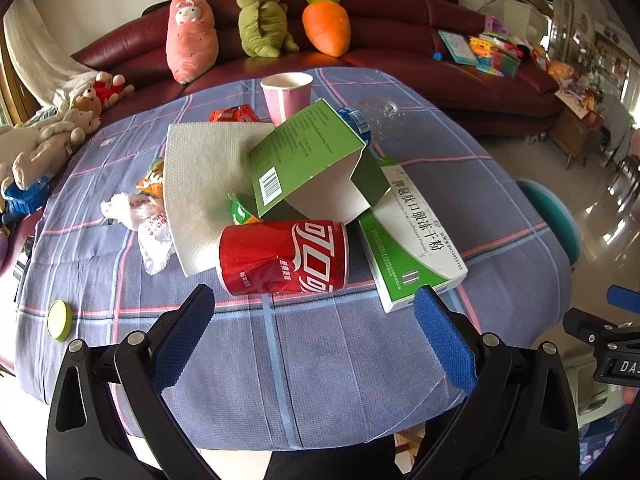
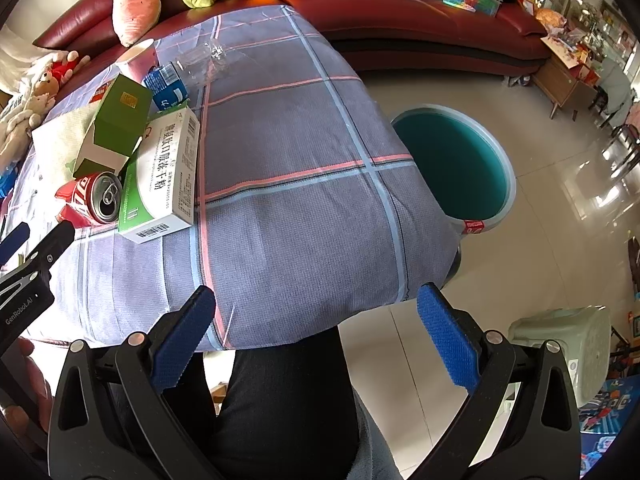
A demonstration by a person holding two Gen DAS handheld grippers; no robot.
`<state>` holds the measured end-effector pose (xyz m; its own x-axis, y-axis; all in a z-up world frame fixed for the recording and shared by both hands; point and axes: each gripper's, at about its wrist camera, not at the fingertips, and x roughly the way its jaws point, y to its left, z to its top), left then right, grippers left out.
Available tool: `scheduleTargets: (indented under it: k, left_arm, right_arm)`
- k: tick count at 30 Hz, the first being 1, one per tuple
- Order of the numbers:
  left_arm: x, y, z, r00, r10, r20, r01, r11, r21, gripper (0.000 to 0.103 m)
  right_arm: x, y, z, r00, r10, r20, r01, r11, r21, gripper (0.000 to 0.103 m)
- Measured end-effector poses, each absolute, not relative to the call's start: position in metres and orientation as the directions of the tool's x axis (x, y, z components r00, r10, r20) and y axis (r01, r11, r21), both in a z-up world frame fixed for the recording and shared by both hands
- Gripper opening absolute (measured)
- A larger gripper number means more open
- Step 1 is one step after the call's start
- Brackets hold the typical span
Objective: Collect trash
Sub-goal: 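Move both tools toward the trash pile on the table, then grasp the white-green medicine box with the right gripper and lift it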
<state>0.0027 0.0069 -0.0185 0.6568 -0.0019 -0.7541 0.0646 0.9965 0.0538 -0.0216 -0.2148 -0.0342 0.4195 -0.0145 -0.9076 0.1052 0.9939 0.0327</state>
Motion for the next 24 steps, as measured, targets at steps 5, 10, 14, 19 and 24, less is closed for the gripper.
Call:
scheduleTargets:
  k: [5,10,14,19,24]
  left_arm:
    - [0.006,0.014,-0.02,0.66,-0.006,-0.751,0.066,0.997,0.049,0.099]
    - [0.013,0.039,-0.019,0.667,-0.001,-0.745,0.041,0.999,0.036,0.099]
    - [0.02,0.064,-0.022,0.658,-0.02,-0.753,-0.003,1.0,-0.029,0.099]
    - [0.029,0.08,-0.034,0.556,0.006,-0.831,-0.033,0.999,-0.014,0.099]
    - [0.035,0.093,-0.037,0.55,0.056,-0.833,-0.007,0.998,0.063,0.099]
  right_arm:
    - [-0.019,-0.212,-0.036,0.41,-0.009,-0.912,0.097,0.995,0.034,0.097]
    - [-0.017,-0.21,-0.034,0.407,-0.008,-0.913,0.089,0.996,0.03,0.097]
    - [-0.012,-0.209,-0.036,0.397,-0.003,-0.918,0.085,0.996,0.033,0.097]
    - [-0.001,-0.201,-0.037,0.386,0.012,-0.923,0.06,0.998,0.038,0.097]
    - [0.017,-0.177,-0.039,0.366,0.069,-0.928,-0.015,0.998,0.069,0.097]
